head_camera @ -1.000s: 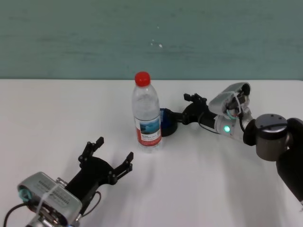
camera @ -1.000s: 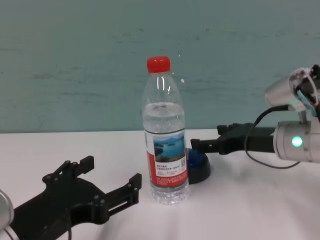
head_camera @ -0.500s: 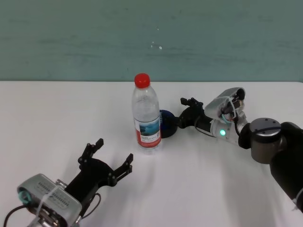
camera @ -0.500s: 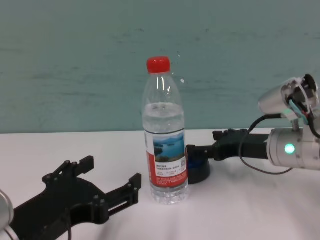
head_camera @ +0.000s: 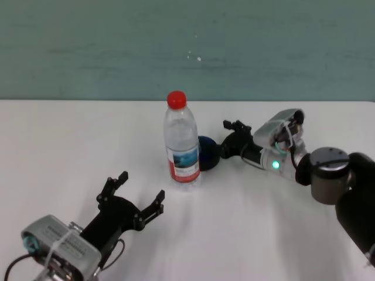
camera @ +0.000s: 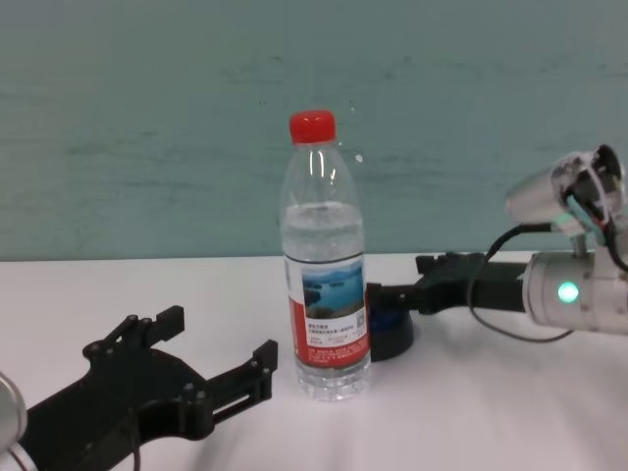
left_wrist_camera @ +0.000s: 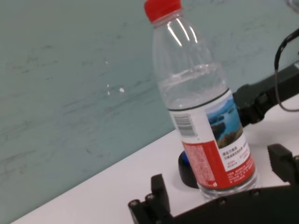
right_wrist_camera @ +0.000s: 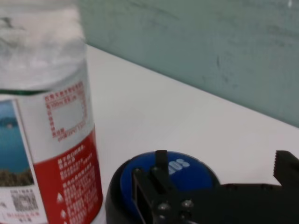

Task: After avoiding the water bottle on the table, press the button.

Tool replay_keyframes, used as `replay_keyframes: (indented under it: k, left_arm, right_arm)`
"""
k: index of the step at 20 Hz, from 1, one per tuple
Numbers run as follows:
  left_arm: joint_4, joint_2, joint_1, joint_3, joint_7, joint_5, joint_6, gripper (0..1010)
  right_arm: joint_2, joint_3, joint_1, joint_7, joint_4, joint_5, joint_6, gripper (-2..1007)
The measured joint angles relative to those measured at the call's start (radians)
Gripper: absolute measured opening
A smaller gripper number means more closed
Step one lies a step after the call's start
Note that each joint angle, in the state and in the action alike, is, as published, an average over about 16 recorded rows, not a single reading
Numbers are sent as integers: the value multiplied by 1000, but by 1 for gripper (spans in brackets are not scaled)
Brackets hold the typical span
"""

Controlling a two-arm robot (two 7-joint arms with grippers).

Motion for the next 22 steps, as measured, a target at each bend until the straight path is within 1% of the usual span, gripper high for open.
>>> replay_keyframes:
  k: [3,8,11,14,19,22]
  left_arm:
    - [0,0,0,0,0,0,0,1000]
    - [0,0,0,0,0,0,0,1000]
    - [0,0,0,0,0,0,0,1000]
    - [0,0,0,0,0,0,0,1000]
    - [0,0,0,0,0,0,0,1000]
    - [0,0,0,0,0,0,0,1000]
  right_arm:
    - [20,9,-29,-7,-75,6,18,1003]
    - [61,23,-80,-20,-211,23,51,1003]
    - [83,28,-102,-26,-273,35,66,1003]
    - [101,32,-118,-31,-316,46,75,1003]
    - [127,35,-137,-33,-364,63,84,1003]
    - [144,39,-154,-36,-396,73,88,1003]
